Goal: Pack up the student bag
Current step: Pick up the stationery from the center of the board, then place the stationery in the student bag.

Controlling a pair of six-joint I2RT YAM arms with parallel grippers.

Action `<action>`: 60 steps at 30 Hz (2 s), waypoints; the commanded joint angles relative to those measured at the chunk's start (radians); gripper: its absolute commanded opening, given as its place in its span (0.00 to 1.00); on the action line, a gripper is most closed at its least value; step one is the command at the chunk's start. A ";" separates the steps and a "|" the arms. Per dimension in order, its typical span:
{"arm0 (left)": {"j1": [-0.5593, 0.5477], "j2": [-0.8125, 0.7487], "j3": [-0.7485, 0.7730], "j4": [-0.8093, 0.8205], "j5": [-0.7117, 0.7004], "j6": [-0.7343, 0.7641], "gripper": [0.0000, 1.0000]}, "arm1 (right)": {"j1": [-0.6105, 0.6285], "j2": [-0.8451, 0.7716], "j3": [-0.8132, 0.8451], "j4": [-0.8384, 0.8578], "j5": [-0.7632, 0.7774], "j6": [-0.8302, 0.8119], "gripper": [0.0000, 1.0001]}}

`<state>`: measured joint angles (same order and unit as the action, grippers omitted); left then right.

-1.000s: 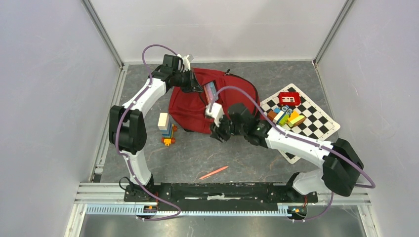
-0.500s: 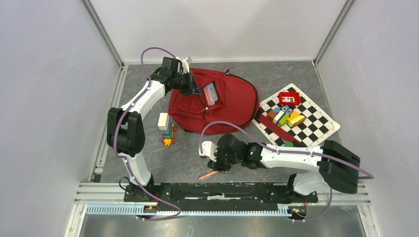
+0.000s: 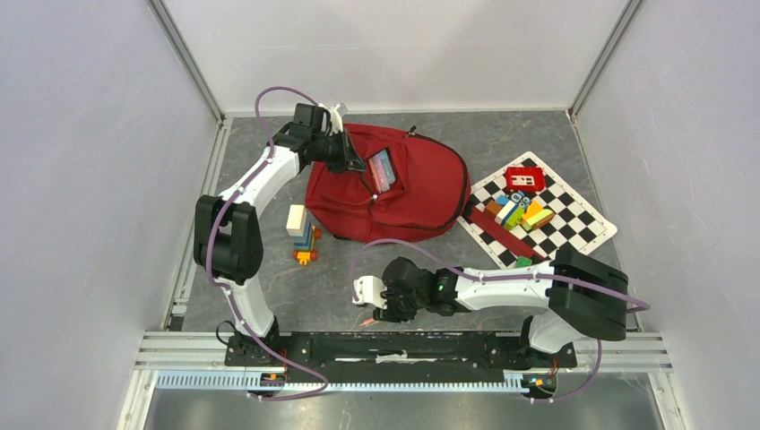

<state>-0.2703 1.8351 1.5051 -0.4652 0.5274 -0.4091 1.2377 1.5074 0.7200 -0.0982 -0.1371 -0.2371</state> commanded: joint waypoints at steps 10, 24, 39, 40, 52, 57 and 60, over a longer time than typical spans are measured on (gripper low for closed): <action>0.005 -0.057 0.016 -0.007 0.011 -0.029 0.05 | 0.015 0.051 0.012 0.028 0.030 -0.041 0.40; 0.005 -0.062 0.033 -0.007 0.028 -0.002 0.05 | -0.043 -0.050 0.044 0.063 0.114 0.090 0.00; 0.005 -0.076 0.071 -0.099 0.075 0.159 0.06 | -0.460 -0.065 0.431 -0.193 0.231 0.383 0.00; 0.005 -0.078 0.074 -0.117 0.066 0.171 0.06 | -0.474 -0.032 0.486 -0.223 0.218 0.402 0.00; 0.005 -0.061 0.075 -0.099 0.097 0.183 0.06 | -0.609 0.392 1.040 -0.520 0.022 0.562 0.00; 0.005 -0.019 0.125 -0.103 0.084 0.143 0.05 | -0.627 0.458 1.136 -0.587 0.010 0.575 0.00; 0.005 -0.022 0.125 -0.074 0.069 0.107 0.05 | -0.631 0.438 1.112 -0.598 0.016 0.572 0.00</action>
<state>-0.2703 1.8240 1.5730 -0.5591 0.5621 -0.2714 0.6071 1.9697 1.7973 -0.6323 -0.0975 0.3149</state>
